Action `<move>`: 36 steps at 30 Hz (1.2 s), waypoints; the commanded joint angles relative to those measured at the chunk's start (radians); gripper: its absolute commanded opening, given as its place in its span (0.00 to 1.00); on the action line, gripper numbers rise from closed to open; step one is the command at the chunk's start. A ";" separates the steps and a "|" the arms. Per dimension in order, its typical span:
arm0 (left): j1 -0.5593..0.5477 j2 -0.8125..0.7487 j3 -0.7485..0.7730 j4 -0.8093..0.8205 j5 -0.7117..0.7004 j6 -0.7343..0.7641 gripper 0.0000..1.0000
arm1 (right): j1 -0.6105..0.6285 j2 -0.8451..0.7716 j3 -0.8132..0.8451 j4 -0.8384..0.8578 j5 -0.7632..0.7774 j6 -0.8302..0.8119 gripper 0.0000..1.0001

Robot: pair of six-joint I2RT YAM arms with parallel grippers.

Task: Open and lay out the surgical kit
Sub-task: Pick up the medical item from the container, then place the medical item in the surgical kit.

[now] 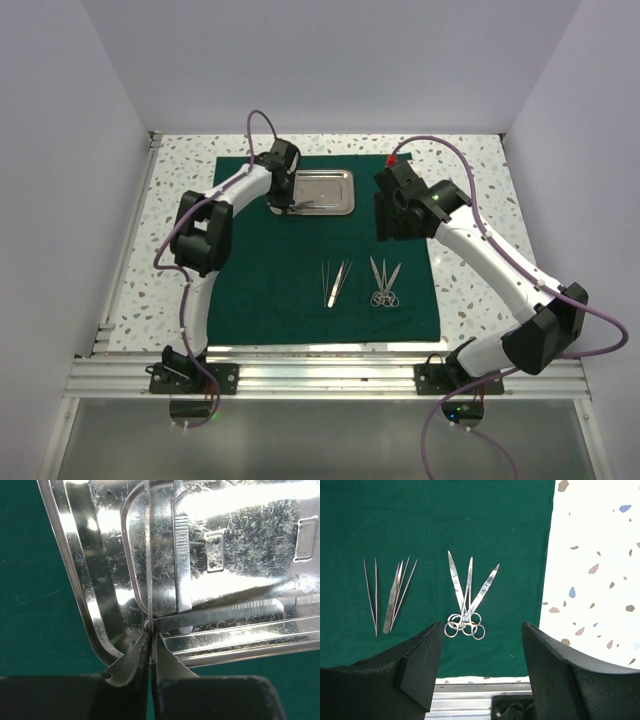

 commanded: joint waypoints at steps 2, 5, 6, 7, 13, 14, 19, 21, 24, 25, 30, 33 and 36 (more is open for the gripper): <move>0.014 0.029 -0.003 -0.029 0.009 -0.006 0.02 | -0.001 -0.010 0.009 -0.009 -0.001 0.016 0.67; 0.014 0.019 0.009 -0.037 0.009 0.000 0.00 | -0.002 -0.009 0.007 -0.009 0.001 0.022 0.67; 0.014 0.018 0.012 -0.040 0.009 0.003 0.00 | -0.002 -0.009 0.007 -0.009 0.001 0.022 0.67; 0.014 0.015 0.017 -0.043 0.009 0.006 0.00 | -0.001 -0.010 0.006 -0.007 0.001 0.024 0.67; 0.014 -0.026 0.061 -0.075 0.000 0.015 0.00 | -0.001 -0.012 0.001 -0.006 -0.001 0.027 0.67; 0.014 -0.043 0.076 -0.080 0.000 0.017 0.00 | -0.001 -0.013 -0.001 -0.006 -0.002 0.028 0.67; 0.014 -0.096 0.136 -0.129 -0.005 0.014 0.00 | -0.001 -0.015 -0.010 0.001 -0.013 0.028 0.67; 0.014 -0.117 0.168 -0.151 -0.006 0.012 0.00 | -0.001 -0.019 -0.017 0.004 -0.019 0.030 0.67; 0.014 -0.145 0.202 -0.184 -0.005 0.015 0.00 | -0.002 -0.022 -0.024 0.011 -0.035 0.030 0.67; 0.014 -0.154 0.204 -0.191 -0.006 0.014 0.00 | -0.002 -0.024 -0.027 0.014 -0.038 0.030 0.67; 0.008 -0.304 0.051 -0.196 -0.003 -0.023 0.00 | -0.002 -0.029 -0.040 0.024 -0.059 0.033 0.67; -0.009 -0.450 -0.152 -0.158 0.002 -0.058 0.00 | -0.002 -0.033 -0.057 0.033 -0.070 0.039 0.67; -0.035 -0.598 -0.359 -0.130 0.000 -0.107 0.00 | -0.001 -0.035 -0.080 0.045 -0.091 0.044 0.67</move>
